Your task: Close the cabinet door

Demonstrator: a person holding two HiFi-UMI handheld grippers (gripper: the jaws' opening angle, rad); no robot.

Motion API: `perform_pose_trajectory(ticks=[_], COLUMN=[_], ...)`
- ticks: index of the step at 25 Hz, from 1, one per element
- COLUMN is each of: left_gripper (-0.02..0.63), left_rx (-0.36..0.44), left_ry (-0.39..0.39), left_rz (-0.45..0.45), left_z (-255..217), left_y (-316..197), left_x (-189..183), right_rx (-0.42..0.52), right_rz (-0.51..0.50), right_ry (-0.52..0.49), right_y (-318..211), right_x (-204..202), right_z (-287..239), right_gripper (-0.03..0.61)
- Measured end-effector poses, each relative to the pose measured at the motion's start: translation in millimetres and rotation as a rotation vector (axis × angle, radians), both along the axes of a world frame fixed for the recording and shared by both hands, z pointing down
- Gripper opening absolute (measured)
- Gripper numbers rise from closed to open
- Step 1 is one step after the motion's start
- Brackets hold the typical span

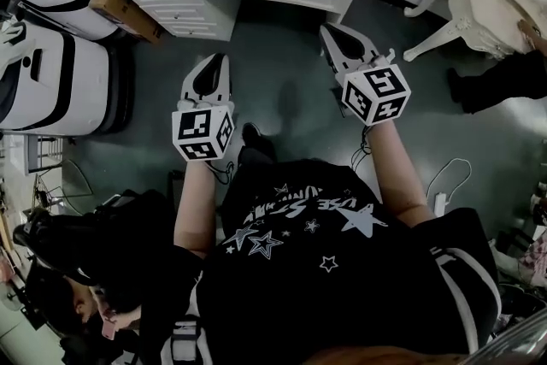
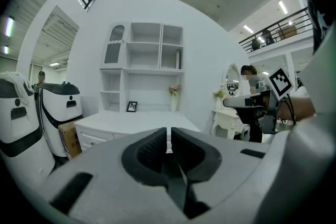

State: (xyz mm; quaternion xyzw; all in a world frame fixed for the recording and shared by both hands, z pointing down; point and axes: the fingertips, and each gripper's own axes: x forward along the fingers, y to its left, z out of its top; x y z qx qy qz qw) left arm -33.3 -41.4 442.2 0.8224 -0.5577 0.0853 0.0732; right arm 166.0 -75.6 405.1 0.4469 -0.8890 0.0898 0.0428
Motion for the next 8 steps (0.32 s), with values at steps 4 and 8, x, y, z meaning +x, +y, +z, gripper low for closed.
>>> perform_pose_trajectory(ticks=[4,8], left_gripper=[0.02,0.018], left_rx=[-0.005,-0.032], left_ry=[0.009,0.032], left_rz=[-0.005,-0.005], left_z=[4,16], left_y=[38,82], left_x=[26,46], right_rx=[-0.01,-0.032], right_rz=[-0.02,-0.026], right_ry=[0.004,0.006], right_y=[38,79], right_x=[19,37], right_z=[7,20], right_gripper=[0.005,0.005])
